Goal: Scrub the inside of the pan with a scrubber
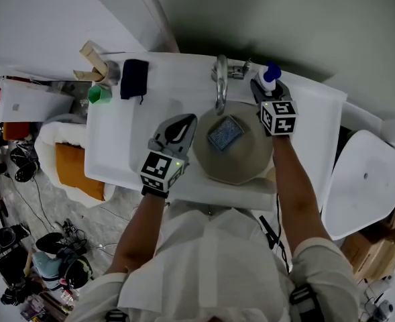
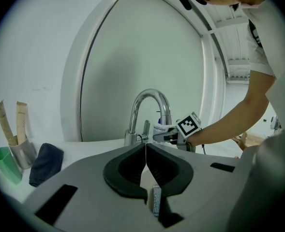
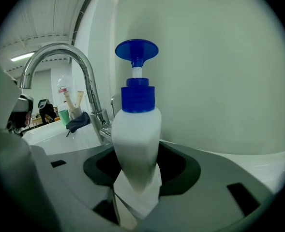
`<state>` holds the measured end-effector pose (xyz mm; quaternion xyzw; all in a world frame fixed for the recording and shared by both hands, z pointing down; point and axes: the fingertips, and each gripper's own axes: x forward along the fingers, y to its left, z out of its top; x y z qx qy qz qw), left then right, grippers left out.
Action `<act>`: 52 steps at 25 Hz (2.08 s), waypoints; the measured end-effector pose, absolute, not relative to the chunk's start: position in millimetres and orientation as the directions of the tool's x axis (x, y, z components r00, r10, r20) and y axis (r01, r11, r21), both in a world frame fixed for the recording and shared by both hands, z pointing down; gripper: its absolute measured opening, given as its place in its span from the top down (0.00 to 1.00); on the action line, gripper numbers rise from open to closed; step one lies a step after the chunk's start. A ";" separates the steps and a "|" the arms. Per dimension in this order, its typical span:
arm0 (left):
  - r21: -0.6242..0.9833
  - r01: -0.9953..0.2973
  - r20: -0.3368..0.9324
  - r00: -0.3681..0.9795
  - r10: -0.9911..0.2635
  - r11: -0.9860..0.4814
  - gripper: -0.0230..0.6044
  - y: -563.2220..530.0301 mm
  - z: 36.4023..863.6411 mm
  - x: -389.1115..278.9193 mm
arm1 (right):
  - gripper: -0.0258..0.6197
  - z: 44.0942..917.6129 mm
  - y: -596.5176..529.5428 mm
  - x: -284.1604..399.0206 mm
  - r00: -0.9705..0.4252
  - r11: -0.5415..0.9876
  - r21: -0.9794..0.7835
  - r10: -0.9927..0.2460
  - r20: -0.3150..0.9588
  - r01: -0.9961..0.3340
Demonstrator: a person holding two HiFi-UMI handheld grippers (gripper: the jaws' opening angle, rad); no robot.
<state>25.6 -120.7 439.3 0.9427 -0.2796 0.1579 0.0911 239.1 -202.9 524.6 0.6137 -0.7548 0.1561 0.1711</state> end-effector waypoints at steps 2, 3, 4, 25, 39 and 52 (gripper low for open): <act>0.085 -0.559 0.352 0.791 -0.500 -0.825 0.94 -120.2 441.8 25.4 | 0.65 529.6 -204.2 238.9 -0.183 0.199 -0.013 -0.874 0.450 -0.980; 0.085 -0.560 0.354 0.790 -0.501 -0.824 0.94 -119.7 443.0 25.1 | 0.65 532.3 -204.6 239.3 -0.179 0.198 -0.005 -0.875 0.450 -0.980; 0.085 -0.562 0.355 0.789 -0.502 -0.823 0.94 -119.3 444.2 24.5 | 0.65 534.8 -205.1 239.6 -0.176 0.198 0.002 -0.875 0.450 -0.980; 0.094 -0.574 0.342 0.786 -0.515 -0.813 0.94 -110.2 441.6 25.5 | 0.55 528.0 -189.4 237.7 -0.207 0.232 0.000 -0.869 0.449 -0.973; 0.071 -0.545 0.326 0.804 -0.497 -0.835 0.94 -91.5 433.4 28.9 | 0.55 463.0 -69.4 239.6 -0.196 0.231 0.013 -0.850 0.490 -0.973; 0.079 -0.542 0.388 0.790 -0.475 -0.837 0.94 -75.6 461.0 16.3 | 0.55 566.3 -38.8 127.2 -0.424 0.561 -0.055 -0.554 0.716 -0.826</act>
